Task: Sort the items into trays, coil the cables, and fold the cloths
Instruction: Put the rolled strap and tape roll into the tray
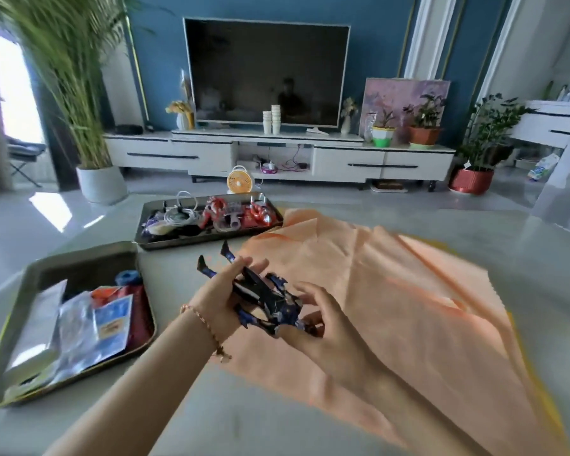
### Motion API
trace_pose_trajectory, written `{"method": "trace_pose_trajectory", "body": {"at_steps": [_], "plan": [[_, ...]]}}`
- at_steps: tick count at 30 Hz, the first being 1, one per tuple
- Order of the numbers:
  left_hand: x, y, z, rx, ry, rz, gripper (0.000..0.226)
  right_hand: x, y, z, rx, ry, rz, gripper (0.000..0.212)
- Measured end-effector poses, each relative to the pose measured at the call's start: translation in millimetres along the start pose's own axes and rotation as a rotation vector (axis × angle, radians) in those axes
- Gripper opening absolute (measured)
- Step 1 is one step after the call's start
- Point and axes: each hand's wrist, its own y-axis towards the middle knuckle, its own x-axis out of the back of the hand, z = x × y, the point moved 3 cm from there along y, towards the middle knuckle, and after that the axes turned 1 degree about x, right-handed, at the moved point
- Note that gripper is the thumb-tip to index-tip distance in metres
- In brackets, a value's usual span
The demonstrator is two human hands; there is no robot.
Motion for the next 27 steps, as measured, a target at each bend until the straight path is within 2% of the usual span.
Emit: {"method": "trace_pose_trajectory", "body": {"at_steps": [2, 5, 7, 9, 11, 13, 17, 19, 22, 24, 27], "plan": [[26.5, -8.4, -20.3, -0.044, -0.038, -0.042, 0.034, -24.9, 17.2, 9.3, -0.112, 0.093, 0.126, 0.042], [65.3, -22.6, -44.0, -0.099, -0.091, -0.125, 0.022, -65.0, 33.4, 21.5, -0.106, 0.140, 0.268, 0.029], [86.0, -31.8, -54.0, -0.109, -0.112, -0.147, 0.029, -90.2, 41.1, 28.5, -0.067, 0.179, 0.277, 0.022], [109.2, -40.9, -67.0, -0.102, -0.082, -0.148, 0.045, -122.2, 54.1, 38.2, -0.045, 0.180, 0.265, 0.020], [124.9, -45.7, -74.6, -0.088, -0.054, -0.181, 0.039, -149.1, 67.4, 44.1, -0.025, 0.156, 0.237, 0.024], [138.4, -45.4, -81.1, -0.102, -0.032, -0.252, 0.024, -169.2, 77.0, 49.1, 0.041, 0.058, 0.221, 0.034], [164.4, -43.2, -97.2, -0.110, 0.030, -0.328, 0.013, -194.9, 86.5, 54.9, 0.221, -0.172, 0.239, 0.042], [176.0, -42.6, -103.9, -0.150, 0.115, -0.381, 0.011, -202.9, 89.3, 53.8, 0.337, -0.362, 0.226, 0.046], [184.6, -43.3, -120.2, -0.329, 0.365, -0.518, 0.014, -210.1, 93.7, 51.7, 0.483, -0.503, 0.114, 0.051], [192.8, -44.6, -133.0, -0.460, 0.522, -0.619, 0.028, -218.0, 97.9, 55.5, 0.512, -0.562, 0.038, 0.050], [205.5, -48.8, -140.4, -0.520, 0.635, -0.707, 0.031, -231.4, 101.2, 62.7, 0.567, -0.796, -0.082, 0.040]]}}
